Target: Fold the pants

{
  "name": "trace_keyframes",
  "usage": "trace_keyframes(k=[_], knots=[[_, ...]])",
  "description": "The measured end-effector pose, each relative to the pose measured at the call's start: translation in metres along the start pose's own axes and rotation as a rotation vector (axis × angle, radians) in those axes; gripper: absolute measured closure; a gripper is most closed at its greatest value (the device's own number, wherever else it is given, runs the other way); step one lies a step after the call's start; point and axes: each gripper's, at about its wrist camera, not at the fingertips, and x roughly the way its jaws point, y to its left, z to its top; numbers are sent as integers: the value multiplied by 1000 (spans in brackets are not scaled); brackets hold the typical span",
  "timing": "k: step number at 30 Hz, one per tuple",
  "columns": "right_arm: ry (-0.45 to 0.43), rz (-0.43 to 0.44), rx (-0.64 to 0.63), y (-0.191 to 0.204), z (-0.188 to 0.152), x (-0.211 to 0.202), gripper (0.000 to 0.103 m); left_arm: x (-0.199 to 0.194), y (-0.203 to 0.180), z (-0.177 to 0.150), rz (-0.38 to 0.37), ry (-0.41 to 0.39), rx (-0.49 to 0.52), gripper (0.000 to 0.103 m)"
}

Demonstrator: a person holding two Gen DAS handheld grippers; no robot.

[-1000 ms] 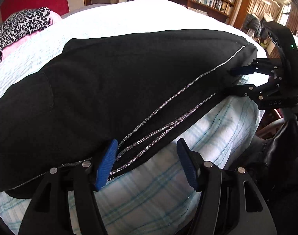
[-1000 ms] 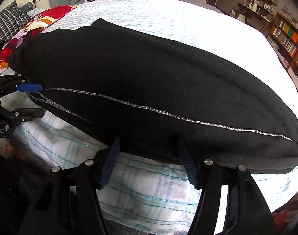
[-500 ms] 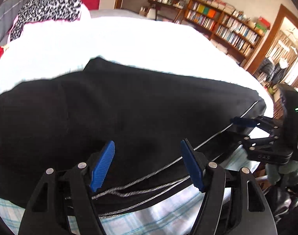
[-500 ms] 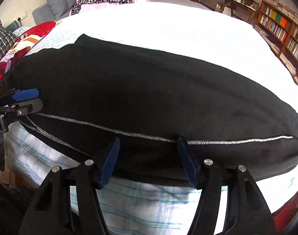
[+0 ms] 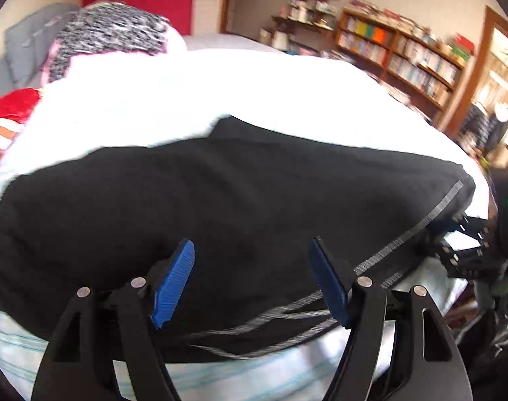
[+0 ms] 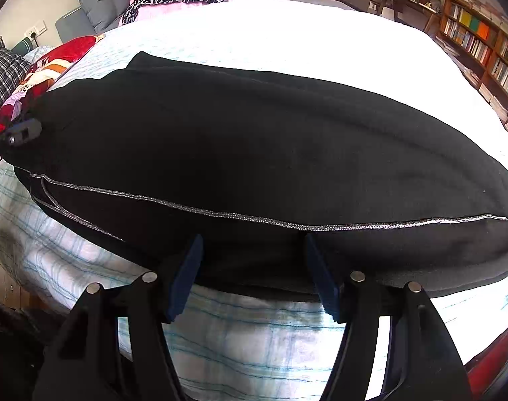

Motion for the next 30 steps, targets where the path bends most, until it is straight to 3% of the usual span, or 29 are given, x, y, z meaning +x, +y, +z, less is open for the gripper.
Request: trace_keyframes(k=[7, 9, 11, 14, 22, 26, 30], knots=[[-2, -3, 4, 3, -2, 3, 38, -23, 91, -11, 230, -19, -182, 31], [-3, -3, 4, 3, -3, 3, 38, -21, 111, -23, 255, 7, -209, 31], [-3, -3, 6, 3, -3, 3, 38, -15, 124, -41, 231, 31, -224, 32], [-6, -4, 7, 2, -3, 2, 38, -4, 111, -54, 285, 16, -134, 32], [-46, 59, 92, -15, 1, -16, 38, -7, 91, -35, 353, 28, -111, 28], [-114, 14, 159, -41, 3, -43, 38, -14, 56, -12, 304, -19, -45, 20], [-148, -49, 281, -89, -3, -64, 38, -12, 16, 11, 237, -54, 13, 19]])
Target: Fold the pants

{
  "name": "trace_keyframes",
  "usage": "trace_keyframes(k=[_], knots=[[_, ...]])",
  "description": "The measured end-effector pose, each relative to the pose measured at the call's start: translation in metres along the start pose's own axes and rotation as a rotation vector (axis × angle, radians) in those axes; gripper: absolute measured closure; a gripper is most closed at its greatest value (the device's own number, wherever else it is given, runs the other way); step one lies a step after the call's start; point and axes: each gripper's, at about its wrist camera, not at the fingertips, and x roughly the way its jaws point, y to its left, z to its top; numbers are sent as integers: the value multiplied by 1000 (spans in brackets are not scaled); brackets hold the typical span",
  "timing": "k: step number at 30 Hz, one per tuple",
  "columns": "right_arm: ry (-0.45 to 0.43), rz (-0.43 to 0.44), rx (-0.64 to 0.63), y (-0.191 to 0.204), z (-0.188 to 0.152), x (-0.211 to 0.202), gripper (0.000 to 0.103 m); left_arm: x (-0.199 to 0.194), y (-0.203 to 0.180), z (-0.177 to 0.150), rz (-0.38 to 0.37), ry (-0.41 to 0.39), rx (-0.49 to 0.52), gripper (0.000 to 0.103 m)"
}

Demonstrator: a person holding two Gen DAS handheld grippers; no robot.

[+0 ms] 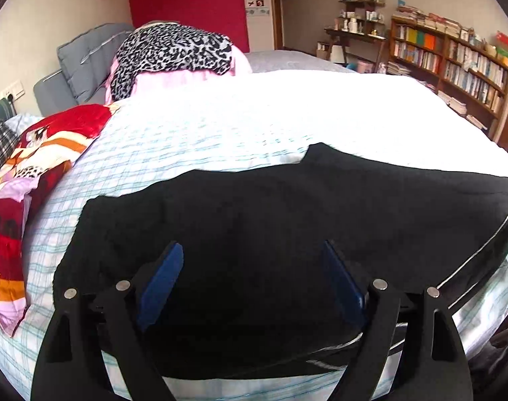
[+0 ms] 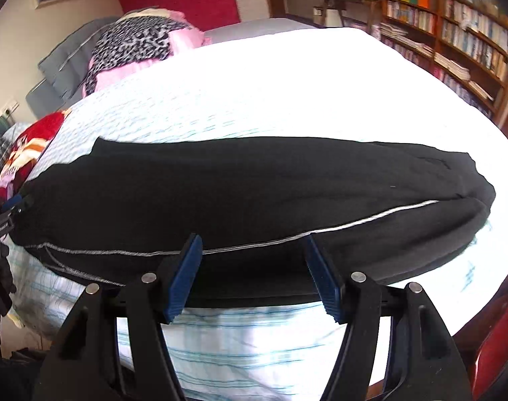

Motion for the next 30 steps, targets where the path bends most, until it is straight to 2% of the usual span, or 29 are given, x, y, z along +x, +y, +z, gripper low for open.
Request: trace_keyframes(k=[5, 8, 11, 13, 16, 21, 26, 27, 28, 30], knots=[[-20, -80, 272, -86, 4, -21, 38, 8, -54, 18, -175, 8, 29, 19], [-29, -131, 464, -140, -2, -34, 38, 16, -87, 23, -244, 30, 61, 19], [-49, -153, 600, -180, -10, -45, 37, 24, -119, 26, -297, 52, 94, 19], [-58, -133, 675, -200, -14, -47, 37, 28, -137, 27, -323, 65, 120, 19], [-61, -49, 765, -223, -18, -42, 37, 33, -159, 28, -352, 75, 154, 19], [-43, 19, 824, -242, -19, -22, 37, 40, -181, 27, -394, 101, 169, 19], [-28, 24, 826, -243, -22, -8, 37, 53, -195, 12, -435, 159, 203, 19], [-31, 22, 817, -242, -21, -7, 40, 57, -199, 7, -438, 177, 220, 19], [-32, 18, 805, -242, -18, -5, 54, 60, -204, 1, -431, 188, 241, 19], [-20, 38, 782, -236, -15, -2, 67, 61, -212, -13, -401, 181, 285, 18]])
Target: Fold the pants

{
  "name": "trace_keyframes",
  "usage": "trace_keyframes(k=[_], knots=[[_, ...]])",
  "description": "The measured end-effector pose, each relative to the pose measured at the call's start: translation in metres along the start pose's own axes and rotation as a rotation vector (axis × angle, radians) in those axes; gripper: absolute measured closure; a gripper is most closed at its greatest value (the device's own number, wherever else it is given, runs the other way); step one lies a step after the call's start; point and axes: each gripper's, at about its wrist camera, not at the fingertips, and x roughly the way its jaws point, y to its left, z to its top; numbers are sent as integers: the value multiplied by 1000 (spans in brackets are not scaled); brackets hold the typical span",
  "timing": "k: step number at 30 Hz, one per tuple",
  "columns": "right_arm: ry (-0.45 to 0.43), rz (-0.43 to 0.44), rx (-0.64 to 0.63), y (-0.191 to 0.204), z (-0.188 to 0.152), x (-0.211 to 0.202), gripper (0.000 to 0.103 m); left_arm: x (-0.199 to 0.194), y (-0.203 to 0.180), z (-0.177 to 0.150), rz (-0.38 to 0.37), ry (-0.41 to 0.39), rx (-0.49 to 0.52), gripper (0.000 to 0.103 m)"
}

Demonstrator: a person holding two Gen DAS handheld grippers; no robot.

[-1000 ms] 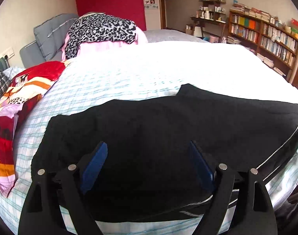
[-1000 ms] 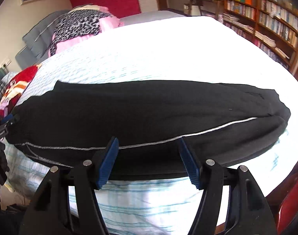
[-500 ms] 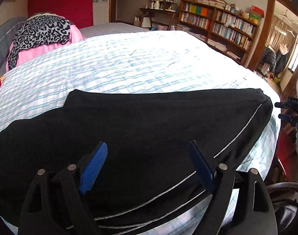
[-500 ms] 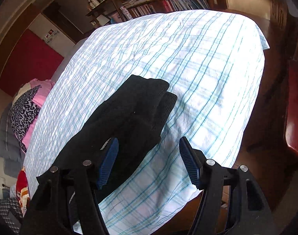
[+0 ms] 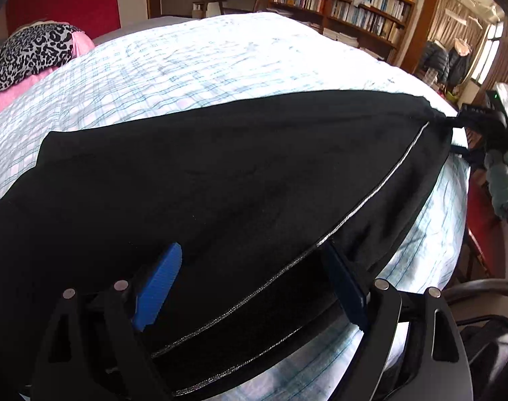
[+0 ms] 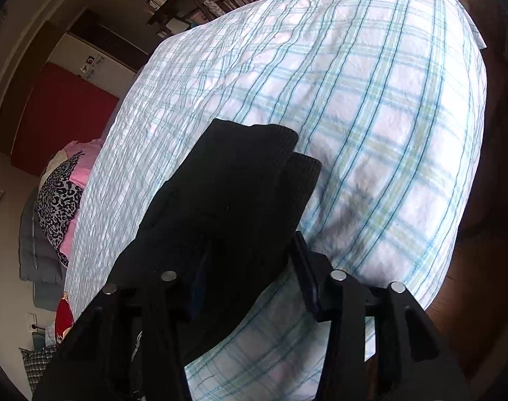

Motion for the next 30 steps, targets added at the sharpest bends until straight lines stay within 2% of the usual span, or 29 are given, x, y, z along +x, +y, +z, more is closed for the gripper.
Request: trace_keyframes(k=[1, 4, 11, 16, 20, 25, 30], knots=[[-7, -9, -13, 4, 1, 2, 76, 1, -4, -2, 15, -7, 20, 17], [-33, -20, -72, 18, 0, -2, 86, -1, -4, -3, 3, -10, 19, 15], [-160, 26, -279, 85, -11, -45, 87, -16, 23, 3, -96, -23, -115, 15], [-210, 98, -445, 149, -34, -66, 87, -35, 44, 11, -123, -64, -197, 15], [-214, 177, -561, 197, -61, -77, 87, -52, 65, 12, -110, -107, -248, 15], [-175, 291, -668, 255, -100, -79, 87, -69, 97, 9, -110, -152, -350, 15], [-129, 327, -797, 302, -151, -65, 87, -85, 130, -2, -68, -187, -423, 15]])
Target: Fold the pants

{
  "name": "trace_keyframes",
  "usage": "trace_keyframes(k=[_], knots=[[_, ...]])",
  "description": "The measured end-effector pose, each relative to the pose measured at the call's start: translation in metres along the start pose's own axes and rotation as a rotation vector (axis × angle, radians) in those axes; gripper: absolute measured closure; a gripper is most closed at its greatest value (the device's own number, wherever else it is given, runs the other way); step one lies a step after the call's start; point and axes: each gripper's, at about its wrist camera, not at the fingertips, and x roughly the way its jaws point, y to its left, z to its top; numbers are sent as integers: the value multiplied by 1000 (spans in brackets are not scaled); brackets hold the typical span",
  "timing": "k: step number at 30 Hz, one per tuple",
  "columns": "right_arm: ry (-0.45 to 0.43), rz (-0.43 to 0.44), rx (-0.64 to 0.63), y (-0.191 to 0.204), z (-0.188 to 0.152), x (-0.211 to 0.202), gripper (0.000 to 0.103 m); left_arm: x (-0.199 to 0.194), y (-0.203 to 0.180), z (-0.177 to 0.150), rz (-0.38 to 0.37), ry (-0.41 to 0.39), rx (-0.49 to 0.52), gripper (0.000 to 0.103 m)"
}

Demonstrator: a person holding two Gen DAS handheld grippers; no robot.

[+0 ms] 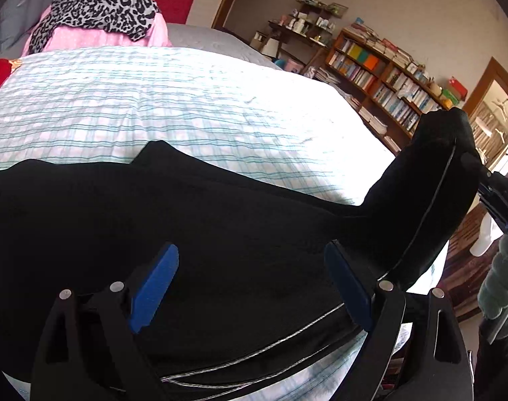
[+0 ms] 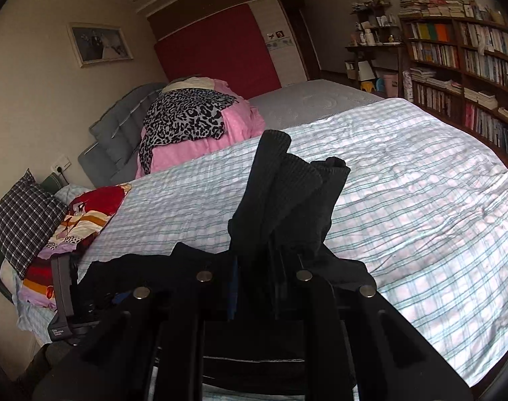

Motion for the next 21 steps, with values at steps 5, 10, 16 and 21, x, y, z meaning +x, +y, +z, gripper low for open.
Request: trace_keyframes(k=[5, 10, 16, 21], knots=[[68, 44, -98, 52, -23, 38, 87, -15, 26, 2, 32, -26, -60, 15], [131, 62, -221, 99, -55, 79, 87, -29, 53, 2, 65, -48, -117, 15], [201, 87, -384, 152, -103, 118, 87, -49, 87, 0, 119, -81, -186, 15], [247, 93, -471, 178, -134, 141, 87, -63, 111, -2, 160, -109, -252, 15]])
